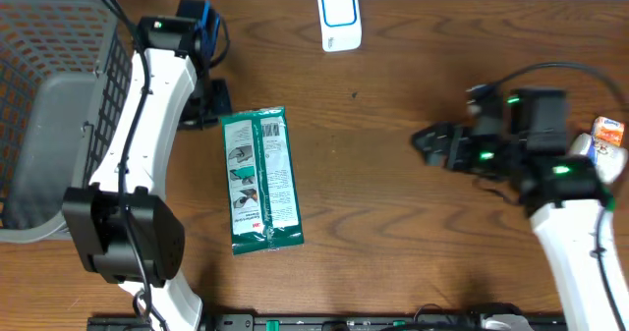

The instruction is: Scan the item barcode

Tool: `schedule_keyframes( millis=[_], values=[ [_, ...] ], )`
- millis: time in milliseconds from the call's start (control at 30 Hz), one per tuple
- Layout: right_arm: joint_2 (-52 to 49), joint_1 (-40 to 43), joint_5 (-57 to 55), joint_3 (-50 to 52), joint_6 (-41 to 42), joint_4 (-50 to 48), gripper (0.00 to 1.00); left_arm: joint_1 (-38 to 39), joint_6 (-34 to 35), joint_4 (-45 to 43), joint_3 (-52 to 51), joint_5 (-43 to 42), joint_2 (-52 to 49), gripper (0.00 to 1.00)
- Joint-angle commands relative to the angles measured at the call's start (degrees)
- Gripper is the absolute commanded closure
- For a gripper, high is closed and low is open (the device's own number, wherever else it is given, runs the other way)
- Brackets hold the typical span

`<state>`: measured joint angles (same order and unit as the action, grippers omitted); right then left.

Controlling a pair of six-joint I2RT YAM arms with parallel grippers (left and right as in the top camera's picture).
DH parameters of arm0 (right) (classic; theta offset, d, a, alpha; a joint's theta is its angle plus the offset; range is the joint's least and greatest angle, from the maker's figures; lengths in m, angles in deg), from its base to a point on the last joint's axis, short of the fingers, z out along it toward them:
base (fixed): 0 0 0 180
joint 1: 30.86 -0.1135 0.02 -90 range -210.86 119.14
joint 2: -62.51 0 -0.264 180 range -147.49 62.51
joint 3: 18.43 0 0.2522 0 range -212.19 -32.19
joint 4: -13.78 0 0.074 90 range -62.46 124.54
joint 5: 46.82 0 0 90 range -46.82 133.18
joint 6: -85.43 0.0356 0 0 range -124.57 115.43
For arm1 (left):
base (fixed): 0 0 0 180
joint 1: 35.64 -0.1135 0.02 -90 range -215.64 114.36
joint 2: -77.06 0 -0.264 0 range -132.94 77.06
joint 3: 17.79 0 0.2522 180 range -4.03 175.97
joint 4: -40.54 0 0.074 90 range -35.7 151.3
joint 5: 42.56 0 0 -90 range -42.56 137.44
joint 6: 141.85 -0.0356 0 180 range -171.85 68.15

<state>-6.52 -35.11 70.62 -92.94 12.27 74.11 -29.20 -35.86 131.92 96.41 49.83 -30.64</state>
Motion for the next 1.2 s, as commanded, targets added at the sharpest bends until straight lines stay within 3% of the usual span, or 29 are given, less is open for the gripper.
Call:
schedule_keyframes(
  millis=[0,200,567,867,1167],
  values=[
    [-0.39,-6.62,2.84,6.23,1.92,-8.26,0.07,-0.31,-2.45,-2.38,-5.88,-2.62,-0.66,0.93],
    [-2.91,-14.73,-2.89,14.53,10.67,-21.29,0.09,-0.33,-1.95,-11.58,-16.22,-2.86,-0.66,0.92],
    [-12.35,-21.66,-3.54,17.42,9.25,-33.33,0.10,-0.20,4.31,-29.62,-32.96,-2.84,-0.66,0.92],
    [-21.88,-24.28,-2.89,17.42,13.38,-42.62,0.12,0.02,4.24,-32.35,-37.48,-4.92,-0.66,0.89],
    [-31.69,-24.35,5.79,17.42,15.52,-51.10,0.11,1.11,4.31,-37.68,-41.77,-15.10,-0.68,0.87]
  ],
)
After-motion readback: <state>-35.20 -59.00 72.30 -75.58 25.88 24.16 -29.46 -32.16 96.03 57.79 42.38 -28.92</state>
